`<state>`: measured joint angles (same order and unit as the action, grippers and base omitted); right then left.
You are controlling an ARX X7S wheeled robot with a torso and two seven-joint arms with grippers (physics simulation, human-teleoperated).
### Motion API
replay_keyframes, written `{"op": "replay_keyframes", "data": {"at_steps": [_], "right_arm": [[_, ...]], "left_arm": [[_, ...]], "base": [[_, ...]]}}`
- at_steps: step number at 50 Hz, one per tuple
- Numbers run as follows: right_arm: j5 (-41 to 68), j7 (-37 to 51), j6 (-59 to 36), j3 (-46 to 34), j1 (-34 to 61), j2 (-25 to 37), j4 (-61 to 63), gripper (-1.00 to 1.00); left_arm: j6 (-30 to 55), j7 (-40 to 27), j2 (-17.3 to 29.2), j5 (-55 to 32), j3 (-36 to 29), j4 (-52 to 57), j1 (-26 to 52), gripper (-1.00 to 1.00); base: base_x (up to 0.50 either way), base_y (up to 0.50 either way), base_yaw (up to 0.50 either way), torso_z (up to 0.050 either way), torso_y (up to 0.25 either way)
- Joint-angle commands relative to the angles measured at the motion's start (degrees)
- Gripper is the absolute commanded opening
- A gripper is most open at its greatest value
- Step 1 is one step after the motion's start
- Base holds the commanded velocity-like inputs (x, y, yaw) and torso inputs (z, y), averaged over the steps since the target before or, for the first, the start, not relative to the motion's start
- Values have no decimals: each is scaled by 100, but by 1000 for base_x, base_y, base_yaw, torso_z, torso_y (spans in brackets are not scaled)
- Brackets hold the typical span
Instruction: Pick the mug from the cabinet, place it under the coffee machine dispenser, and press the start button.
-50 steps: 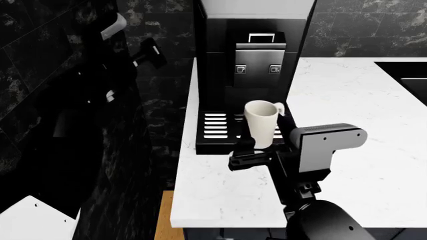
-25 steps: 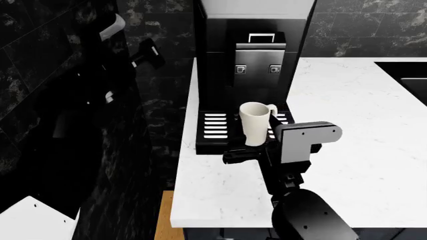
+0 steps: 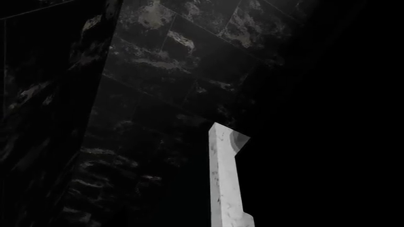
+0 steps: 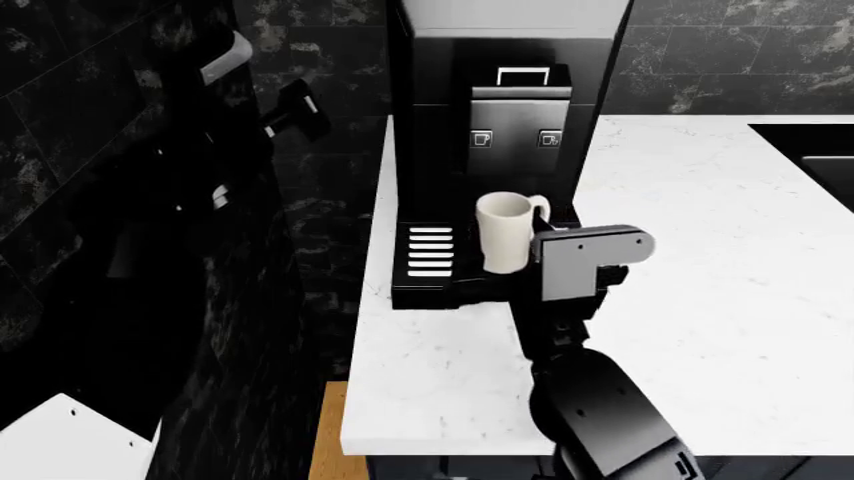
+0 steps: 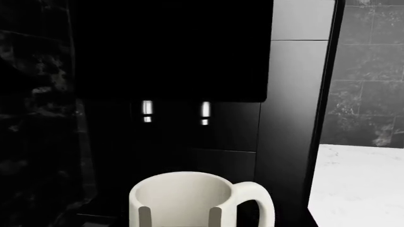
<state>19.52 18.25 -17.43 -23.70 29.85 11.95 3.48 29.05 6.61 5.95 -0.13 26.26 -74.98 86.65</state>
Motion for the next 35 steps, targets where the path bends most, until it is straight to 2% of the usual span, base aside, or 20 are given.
{"op": "replay_keyframes", "data": {"at_steps": [1, 28, 29, 35], "right_arm": [[-148, -93, 137, -106, 155, -82, -608, -100], [27, -133, 78, -146, 278, -149, -919, -100], [33, -121, 57, -149, 271, -147, -905, 100], [68, -14, -85, -159, 203, -119, -712, 100]], "left_arm": [[8, 3, 4, -3, 5, 0, 6, 100], [20, 10, -12, -4, 12, 0, 28, 100], [21, 11, -12, -4, 12, 0, 28, 100], [17, 14, -15, -4, 14, 0, 25, 100]], "base": [[0, 0, 0, 0, 0], [1, 0, 0, 0, 0], [0, 0, 0, 0, 0], [0, 0, 0, 0, 0]]}}
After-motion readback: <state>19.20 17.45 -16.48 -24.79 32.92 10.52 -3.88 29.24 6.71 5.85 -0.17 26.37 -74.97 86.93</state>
